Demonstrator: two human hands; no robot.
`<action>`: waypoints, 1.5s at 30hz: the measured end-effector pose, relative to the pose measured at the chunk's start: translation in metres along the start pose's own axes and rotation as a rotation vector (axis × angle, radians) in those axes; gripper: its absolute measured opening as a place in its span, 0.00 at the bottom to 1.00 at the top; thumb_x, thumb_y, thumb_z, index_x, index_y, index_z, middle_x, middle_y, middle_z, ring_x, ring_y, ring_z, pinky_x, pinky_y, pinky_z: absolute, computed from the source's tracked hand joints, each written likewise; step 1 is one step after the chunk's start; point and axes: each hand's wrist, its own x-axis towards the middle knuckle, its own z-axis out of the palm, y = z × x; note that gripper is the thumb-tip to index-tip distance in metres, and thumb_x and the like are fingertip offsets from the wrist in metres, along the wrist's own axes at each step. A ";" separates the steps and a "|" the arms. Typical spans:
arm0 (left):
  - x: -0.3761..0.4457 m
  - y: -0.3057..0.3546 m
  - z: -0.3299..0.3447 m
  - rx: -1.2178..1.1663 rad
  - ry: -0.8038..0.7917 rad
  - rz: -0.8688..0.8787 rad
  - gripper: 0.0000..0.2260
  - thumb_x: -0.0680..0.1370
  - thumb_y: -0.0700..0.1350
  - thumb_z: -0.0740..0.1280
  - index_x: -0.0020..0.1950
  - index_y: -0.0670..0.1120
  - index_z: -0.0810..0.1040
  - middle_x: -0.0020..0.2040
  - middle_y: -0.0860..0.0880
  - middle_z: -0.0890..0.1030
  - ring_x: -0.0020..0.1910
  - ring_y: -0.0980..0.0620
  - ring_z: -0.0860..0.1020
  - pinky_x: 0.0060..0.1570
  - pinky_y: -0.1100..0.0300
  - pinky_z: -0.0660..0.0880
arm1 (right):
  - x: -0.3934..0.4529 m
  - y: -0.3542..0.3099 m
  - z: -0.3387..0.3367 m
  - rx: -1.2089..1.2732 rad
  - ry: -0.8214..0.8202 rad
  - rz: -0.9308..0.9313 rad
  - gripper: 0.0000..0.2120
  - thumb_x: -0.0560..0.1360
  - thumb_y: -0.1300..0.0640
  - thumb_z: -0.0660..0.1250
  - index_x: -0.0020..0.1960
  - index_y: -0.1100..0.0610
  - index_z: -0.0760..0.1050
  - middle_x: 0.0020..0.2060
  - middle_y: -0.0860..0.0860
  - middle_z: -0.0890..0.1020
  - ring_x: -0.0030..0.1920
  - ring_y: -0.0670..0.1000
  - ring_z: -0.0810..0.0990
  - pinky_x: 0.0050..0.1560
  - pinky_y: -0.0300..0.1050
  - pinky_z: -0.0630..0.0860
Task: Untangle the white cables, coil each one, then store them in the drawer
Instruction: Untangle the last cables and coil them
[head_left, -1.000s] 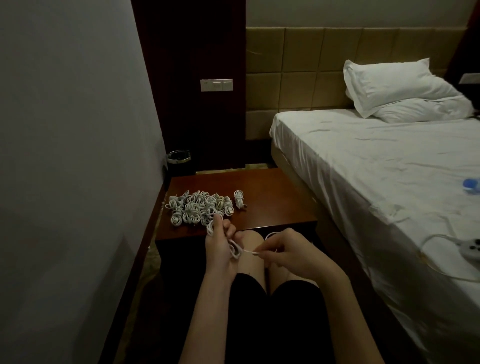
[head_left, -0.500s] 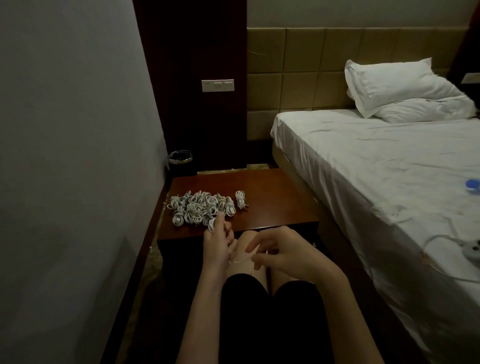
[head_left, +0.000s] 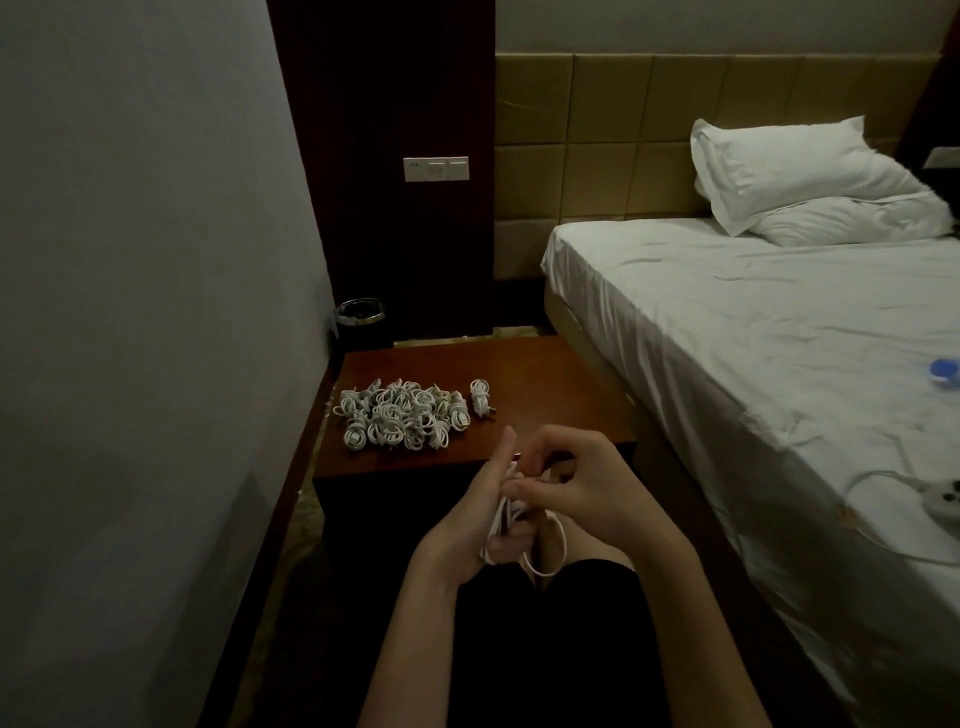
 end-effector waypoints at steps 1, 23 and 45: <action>-0.001 0.000 0.000 0.004 -0.040 -0.007 0.30 0.74 0.70 0.51 0.38 0.44 0.74 0.23 0.50 0.64 0.15 0.58 0.58 0.16 0.70 0.54 | 0.000 0.002 -0.002 0.006 0.016 -0.004 0.09 0.68 0.54 0.78 0.43 0.52 0.78 0.43 0.48 0.79 0.36 0.46 0.78 0.40 0.49 0.78; 0.019 -0.004 -0.014 0.467 0.584 0.069 0.19 0.82 0.46 0.59 0.31 0.47 0.69 0.21 0.54 0.66 0.19 0.56 0.63 0.25 0.63 0.58 | 0.003 0.017 -0.003 -0.108 0.157 0.098 0.02 0.72 0.52 0.73 0.43 0.46 0.81 0.38 0.45 0.83 0.41 0.41 0.81 0.39 0.31 0.74; 0.017 0.020 -0.001 0.472 0.831 0.618 0.04 0.81 0.44 0.62 0.52 0.44 0.70 0.36 0.52 0.75 0.25 0.63 0.71 0.27 0.68 0.67 | 0.007 0.015 0.011 -0.134 -0.100 0.254 0.22 0.74 0.34 0.53 0.35 0.44 0.78 0.22 0.45 0.72 0.27 0.49 0.70 0.35 0.54 0.70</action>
